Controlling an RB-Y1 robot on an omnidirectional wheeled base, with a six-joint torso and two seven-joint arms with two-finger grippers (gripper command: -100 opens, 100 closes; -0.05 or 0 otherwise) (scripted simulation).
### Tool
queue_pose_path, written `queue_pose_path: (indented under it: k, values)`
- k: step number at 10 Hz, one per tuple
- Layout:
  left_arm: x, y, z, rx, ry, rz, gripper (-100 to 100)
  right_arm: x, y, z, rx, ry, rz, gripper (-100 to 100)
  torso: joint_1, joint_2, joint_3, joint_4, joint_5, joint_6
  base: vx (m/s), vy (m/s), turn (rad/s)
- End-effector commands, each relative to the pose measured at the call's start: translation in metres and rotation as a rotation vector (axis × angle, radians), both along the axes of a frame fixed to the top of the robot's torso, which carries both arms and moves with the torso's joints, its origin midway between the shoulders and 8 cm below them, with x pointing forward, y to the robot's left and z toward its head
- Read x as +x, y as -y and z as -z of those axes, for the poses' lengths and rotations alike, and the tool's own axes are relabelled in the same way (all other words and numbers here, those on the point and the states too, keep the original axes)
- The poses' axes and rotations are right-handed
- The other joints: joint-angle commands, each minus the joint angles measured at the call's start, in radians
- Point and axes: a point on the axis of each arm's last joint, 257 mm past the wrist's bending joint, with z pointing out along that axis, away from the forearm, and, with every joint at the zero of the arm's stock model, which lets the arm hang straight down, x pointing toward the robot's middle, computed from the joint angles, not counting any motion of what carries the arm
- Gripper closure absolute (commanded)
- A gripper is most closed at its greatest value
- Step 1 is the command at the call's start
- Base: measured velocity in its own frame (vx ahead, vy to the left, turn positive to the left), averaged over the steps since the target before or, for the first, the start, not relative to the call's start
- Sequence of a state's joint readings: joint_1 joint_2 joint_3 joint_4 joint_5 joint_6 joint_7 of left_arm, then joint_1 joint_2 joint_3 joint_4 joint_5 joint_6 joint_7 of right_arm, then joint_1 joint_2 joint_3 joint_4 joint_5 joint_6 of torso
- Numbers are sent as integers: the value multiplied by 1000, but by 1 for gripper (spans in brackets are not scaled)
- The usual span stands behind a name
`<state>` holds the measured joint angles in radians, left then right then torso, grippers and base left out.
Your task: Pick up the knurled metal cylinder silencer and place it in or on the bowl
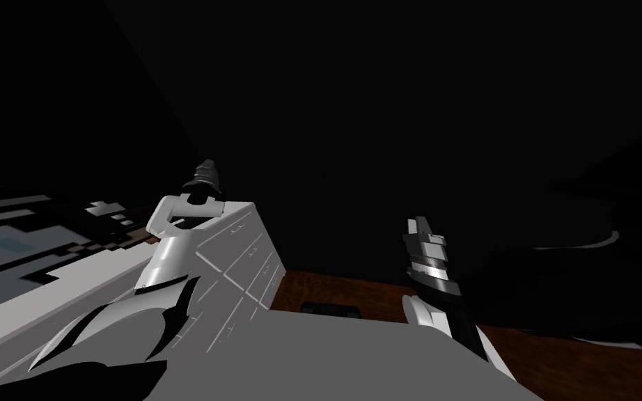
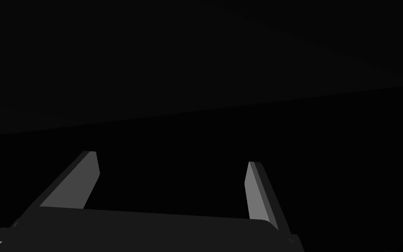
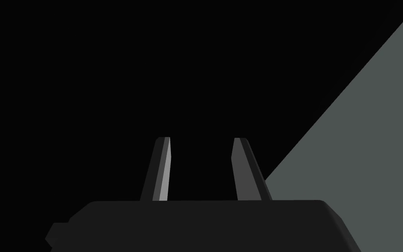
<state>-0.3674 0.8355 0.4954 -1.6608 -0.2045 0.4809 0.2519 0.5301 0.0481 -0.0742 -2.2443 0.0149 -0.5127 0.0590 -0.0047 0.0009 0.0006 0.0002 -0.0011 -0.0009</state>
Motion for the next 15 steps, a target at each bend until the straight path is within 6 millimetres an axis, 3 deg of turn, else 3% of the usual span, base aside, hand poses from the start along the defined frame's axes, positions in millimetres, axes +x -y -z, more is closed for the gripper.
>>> queue_pose_path:
  k: [1, 2, 3, 4, 6, 7, 9, 10, 12, 13, 15]
  values:
    - [-8, -25, -18, -42, 16, -51, -100, 0, 0, 0, 0, 0, 0, 0, 0, 0, 0, 0, 0, 0, 15, -59, -98]
    - [-7, -36, -5, -68, -8, -72, -100, 0, 0, 0, 0, 0, 0, 0, 1, 0, 0, 0, 0, 0, 1, -17, -12]
    - [-28, -60, -38, -101, 48, -128, -100, 0, 0, 0, 0, 0, 0, 0, 3, 1, 0, 0, 1, -1, 8, -45, -179]
    - [-27, -71, -25, -126, 24, -147, -100, 0, 0, 0, 0, 0, 0, 0, 2, 0, 0, 0, 0, 0, 11, -38, -94]
    - [-28, -75, -19, -146, 11, -163, -100, 0, 0, 0, 0, 0, 0, 0, 4, 1, 1, 0, 1, -1, -1, -10, 26]
    - [-50, -103, -41, -193, 58, -222, -100, 0, 0, 0, 0, 0, 0, 0, 5, 2, 1, 0, 1, -1, 10, -36, -180]
    - [-53, -111, -29, -231, 35, -249, -100, 0, 0, 0, 0, 0, 0, 0, 3, 1, 0, 0, 1, 0, 10, -25, -38]
    - [-77, -135, -48, -280, 83, -302, -100, 0, 0, 0, 0, 0, 0, 0, 4, 1, 0, 0, 1, -1, 7, -43, -148]
    - [-79, -144, -34, -326, 60, -330, -100, 0, 0, 0, 0, 0, 0, 0, 3, 1, 0, 0, 1, 0, 10, -23, -35]
    - [-104, -164, -51, -378, 113, -374, -100, 0, 0, 0, 0, 0, 0, 0, 4, 1, 0, 0, 1, -1, 9, -22, -100]
    - [-107, -173, -33, -429, 84, -405, -100, 0, 0, 0, 0, 0, 0, 0, 4, 1, 0, 0, 1, -1, 11, -17, -52]
